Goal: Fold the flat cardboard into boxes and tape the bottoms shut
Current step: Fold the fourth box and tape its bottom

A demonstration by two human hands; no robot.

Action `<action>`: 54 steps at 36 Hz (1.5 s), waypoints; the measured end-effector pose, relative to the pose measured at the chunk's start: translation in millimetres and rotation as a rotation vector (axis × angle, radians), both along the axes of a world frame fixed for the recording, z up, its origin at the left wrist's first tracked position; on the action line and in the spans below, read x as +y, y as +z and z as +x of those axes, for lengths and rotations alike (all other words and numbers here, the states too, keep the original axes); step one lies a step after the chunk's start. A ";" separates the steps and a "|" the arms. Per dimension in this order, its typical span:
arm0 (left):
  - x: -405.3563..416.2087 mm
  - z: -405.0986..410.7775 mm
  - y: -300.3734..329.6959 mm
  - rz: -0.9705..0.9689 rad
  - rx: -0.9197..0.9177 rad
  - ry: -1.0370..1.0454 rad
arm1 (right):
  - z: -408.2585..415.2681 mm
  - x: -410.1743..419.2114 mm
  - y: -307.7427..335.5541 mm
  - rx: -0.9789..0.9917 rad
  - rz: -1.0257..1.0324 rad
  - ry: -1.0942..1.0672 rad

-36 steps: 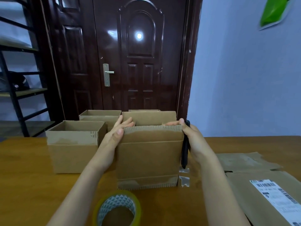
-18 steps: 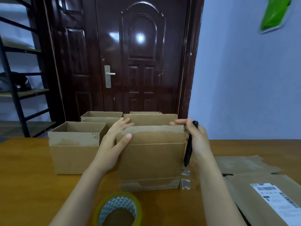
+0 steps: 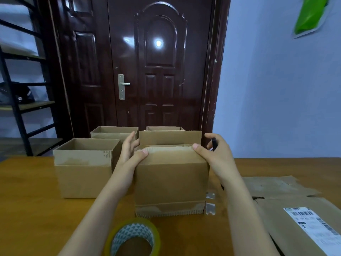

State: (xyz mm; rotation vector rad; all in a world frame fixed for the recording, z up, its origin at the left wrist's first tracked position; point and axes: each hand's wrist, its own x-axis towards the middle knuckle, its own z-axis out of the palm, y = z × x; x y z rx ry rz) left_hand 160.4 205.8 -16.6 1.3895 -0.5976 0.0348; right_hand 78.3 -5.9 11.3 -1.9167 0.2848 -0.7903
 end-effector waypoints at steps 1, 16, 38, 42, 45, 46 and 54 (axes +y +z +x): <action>-0.3 0.5 0.6 -0.002 0.004 0.007 | 1.2 0.3 -1.1 0.010 0.019 0.007; 1.6 2.0 5.9 0.084 -0.009 0.072 | 2.4 -0.7 -3.3 0.031 0.027 0.177; 10.4 7.8 5.0 0.291 -0.162 0.129 | 7.5 -3.0 -8.7 0.049 0.061 0.117; 12.8 6.9 4.5 0.310 -0.214 0.152 | 6.5 -2.9 -8.9 0.052 0.074 0.125; 12.9 5.4 2.6 0.363 -0.290 0.206 | 6.3 -2.3 -8.9 0.054 0.072 0.123; 12.6 5.0 2.1 0.368 -0.305 0.216 | 6.2 -2.0 -8.6 0.053 0.072 0.126; 7.5 7.8 3.2 0.278 -0.221 0.228 | 8.0 -2.2 -5.2 0.044 0.081 0.155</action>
